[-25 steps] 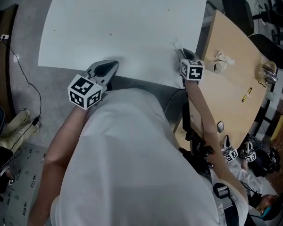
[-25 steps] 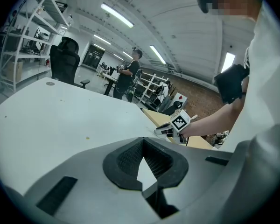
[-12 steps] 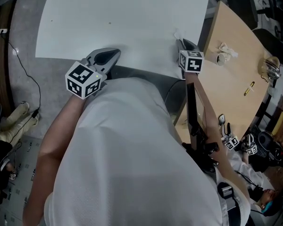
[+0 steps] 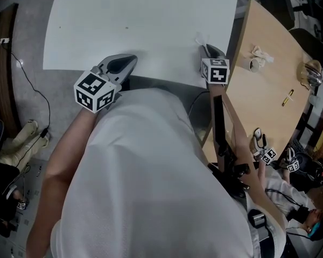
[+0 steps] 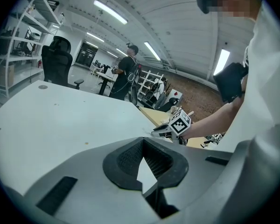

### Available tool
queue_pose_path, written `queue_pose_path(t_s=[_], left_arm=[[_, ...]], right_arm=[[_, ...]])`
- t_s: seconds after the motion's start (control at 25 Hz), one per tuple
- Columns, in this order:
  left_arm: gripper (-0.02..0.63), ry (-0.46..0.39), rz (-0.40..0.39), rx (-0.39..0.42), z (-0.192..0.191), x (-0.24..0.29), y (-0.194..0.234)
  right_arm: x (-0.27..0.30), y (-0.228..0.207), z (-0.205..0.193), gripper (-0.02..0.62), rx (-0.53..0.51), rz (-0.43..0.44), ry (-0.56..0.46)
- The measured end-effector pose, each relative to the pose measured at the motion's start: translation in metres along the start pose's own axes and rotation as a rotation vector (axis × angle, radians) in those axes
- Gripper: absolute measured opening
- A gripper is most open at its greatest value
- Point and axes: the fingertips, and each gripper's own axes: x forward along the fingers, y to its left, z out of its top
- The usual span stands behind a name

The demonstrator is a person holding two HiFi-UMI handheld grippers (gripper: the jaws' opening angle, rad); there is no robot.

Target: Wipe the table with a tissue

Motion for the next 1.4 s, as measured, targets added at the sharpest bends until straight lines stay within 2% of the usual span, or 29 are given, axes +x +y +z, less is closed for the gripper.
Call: queue_pose_path(t_s=[0.16,0.36,0.52,0.76,1.0,1.2,1.4], left_arm=[[0.005,0.004,-0.005,0.003,0.001,-0.001,0.004],[0.005,0.005,-0.018,0.011,0.006,0.004,0.002],[0.005,0.002,-0.019,0.013,0.006,0.005,0.0],[0.005,-0.015,0.029,-0.009,0.004,-0.009,0.01],[0.005,-0.047,0.107,-0.036,0.008,-0.03,0.031],[0.005,-0.061,0.135,-0.046,0.004,-0.037,0.035],[0.005,-0.063,0.119,-0.06,-0.005,-0.038,0.036]], right_arm=[[-0.006,0.043,-0.003,0.064,-0.015,0.064,-0.01],[-0.012,0.104,-0.002,0.064,-0.05,0.184,-0.02],[-0.012,0.132,-0.003,0.064,-0.09,0.26,-0.017],[-0.019,0.182,0.004,0.064,-0.021,0.45,-0.002],[-0.033,0.228,0.035,0.066,0.017,0.607,-0.086],[-0.046,0.232,0.046,0.066,0.007,0.653,-0.123],[-0.048,0.223,0.045,0.066,0.011,0.616,-0.13]])
